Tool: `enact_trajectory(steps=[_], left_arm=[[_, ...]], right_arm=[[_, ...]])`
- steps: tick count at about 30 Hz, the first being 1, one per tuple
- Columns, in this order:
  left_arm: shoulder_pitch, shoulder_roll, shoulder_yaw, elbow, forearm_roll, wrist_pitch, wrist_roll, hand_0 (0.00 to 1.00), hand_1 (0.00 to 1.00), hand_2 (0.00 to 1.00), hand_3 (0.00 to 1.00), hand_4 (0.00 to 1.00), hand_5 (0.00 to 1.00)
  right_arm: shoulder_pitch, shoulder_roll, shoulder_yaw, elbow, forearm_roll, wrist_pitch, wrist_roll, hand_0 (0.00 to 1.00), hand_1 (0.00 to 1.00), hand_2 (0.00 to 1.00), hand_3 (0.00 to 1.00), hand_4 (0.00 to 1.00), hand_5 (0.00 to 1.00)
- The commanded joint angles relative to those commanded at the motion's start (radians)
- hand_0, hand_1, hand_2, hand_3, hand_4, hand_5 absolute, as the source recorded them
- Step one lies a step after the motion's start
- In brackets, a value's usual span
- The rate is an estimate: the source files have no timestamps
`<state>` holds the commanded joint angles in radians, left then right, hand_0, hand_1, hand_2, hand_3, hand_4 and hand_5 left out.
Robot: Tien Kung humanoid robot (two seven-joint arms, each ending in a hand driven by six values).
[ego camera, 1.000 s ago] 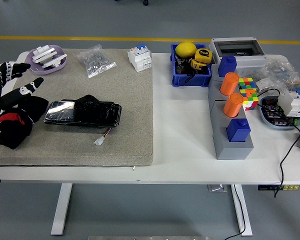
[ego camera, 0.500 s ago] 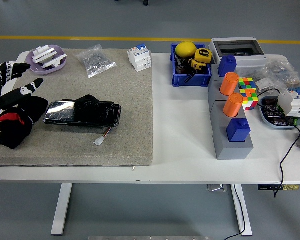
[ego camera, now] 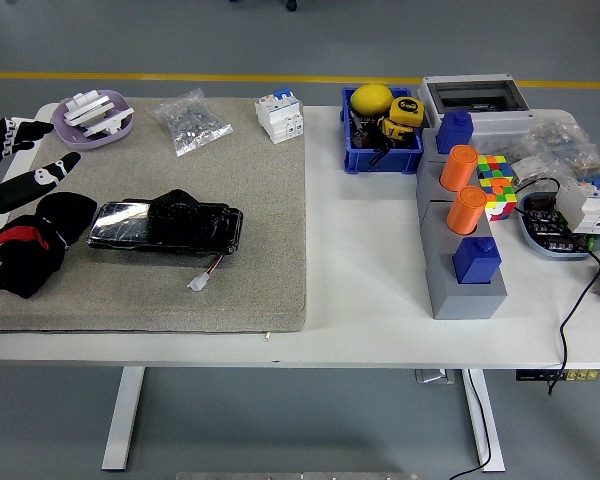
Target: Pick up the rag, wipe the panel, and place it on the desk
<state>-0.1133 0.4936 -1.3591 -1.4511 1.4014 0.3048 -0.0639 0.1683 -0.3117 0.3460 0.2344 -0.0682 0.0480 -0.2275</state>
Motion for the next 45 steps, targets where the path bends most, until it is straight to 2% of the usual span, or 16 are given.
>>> enact_trajectory(steps=[2, 5, 6, 11, 12, 15, 19, 25, 35, 36, 41, 42, 45], left_arm=[[-0.009, 0.004, 0.003, 0.015, 0.026, 0.007, 0.013, 0.745, 0.768, 0.742, 0.618, 0.911, 0.333], [-0.035, 0.014, 0.018, 0.059, 0.116, 0.011, 0.053, 0.745, 0.768, 0.742, 0.618, 0.911, 0.333], [-0.045, 0.018, 0.026, 0.076, 0.142, 0.010, 0.063, 0.769, 0.793, 0.768, 0.630, 0.910, 0.334], [-0.096, 0.029, 0.068, 0.183, 0.257, -0.014, 0.124, 0.769, 0.793, 0.768, 0.630, 0.910, 0.334], [-0.107, 0.030, 0.077, 0.207, 0.268, -0.019, 0.134, 0.800, 0.824, 0.800, 0.675, 0.916, 0.347], [-0.144, 0.035, 0.109, 0.288, 0.282, -0.034, 0.159, 0.800, 0.824, 0.800, 0.675, 0.916, 0.347], [-0.180, 0.034, 0.143, 0.380, 0.265, -0.046, 0.166, 0.813, 0.833, 0.813, 0.692, 0.908, 0.336], [-0.220, 0.017, 0.177, 0.467, 0.232, -0.054, 0.175, 0.816, 0.845, 0.832, 0.699, 0.908, 0.343], [-0.241, -0.011, 0.189, 0.512, 0.224, -0.083, 0.218, 0.816, 0.860, 0.862, 0.715, 0.912, 0.345], [-0.243, -0.014, 0.190, 0.515, 0.225, -0.087, 0.224, 0.815, 0.879, 0.884, 0.759, 0.919, 0.357], [-0.254, -0.023, 0.205, 0.543, 0.224, -0.108, 0.259, 0.815, 0.879, 0.884, 0.759, 0.919, 0.357], [-0.255, -0.024, 0.208, 0.547, 0.224, -0.110, 0.263, 0.815, 0.893, 0.911, 0.832, 0.931, 0.373], [-0.263, -0.029, 0.222, 0.562, 0.219, -0.111, 0.274, 0.815, 0.893, 0.911, 0.832, 0.931, 0.373]], right_arm=[[0.000, -0.001, -0.003, 0.001, 0.004, 0.000, 0.001, 0.717, 0.640, 0.687, 0.638, 0.998, 0.558], [0.002, -0.002, -0.006, 0.002, 0.007, 0.000, 0.002, 0.717, 0.640, 0.687, 0.638, 0.998, 0.558], [0.002, -0.003, -0.007, 0.002, 0.008, 0.000, 0.002, 0.716, 0.640, 0.687, 0.638, 0.998, 0.557], [0.005, -0.005, -0.010, 0.005, 0.009, 0.001, 0.003, 0.716, 0.640, 0.687, 0.638, 0.998, 0.557], [0.006, -0.006, -0.009, 0.005, 0.008, 0.001, 0.002, 0.716, 0.639, 0.687, 0.638, 0.998, 0.557], [0.006, -0.007, -0.007, 0.007, 0.006, 0.001, 0.001, 0.716, 0.639, 0.687, 0.638, 0.998, 0.557], [0.009, -0.008, -0.005, 0.008, 0.004, 0.001, 0.000, 0.715, 0.639, 0.687, 0.638, 0.998, 0.558], [0.008, -0.011, 0.004, 0.009, -0.009, 0.002, -0.006, 0.715, 0.639, 0.687, 0.637, 0.998, 0.558], [0.011, -0.013, -0.002, 0.011, -0.008, 0.004, -0.005, 0.715, 0.638, 0.688, 0.638, 0.998, 0.559], [0.011, -0.013, -0.003, 0.011, -0.007, 0.004, -0.004, 0.715, 0.638, 0.687, 0.637, 0.998, 0.559], [0.015, -0.017, -0.016, 0.012, 0.006, 0.004, 0.002, 0.715, 0.638, 0.687, 0.637, 0.998, 0.559], [0.016, -0.017, -0.019, 0.012, 0.008, 0.004, 0.004, 0.718, 0.638, 0.687, 0.636, 0.998, 0.560], [0.016, -0.018, -0.025, 0.014, 0.012, 0.005, 0.006, 0.718, 0.638, 0.687, 0.636, 0.998, 0.560]])
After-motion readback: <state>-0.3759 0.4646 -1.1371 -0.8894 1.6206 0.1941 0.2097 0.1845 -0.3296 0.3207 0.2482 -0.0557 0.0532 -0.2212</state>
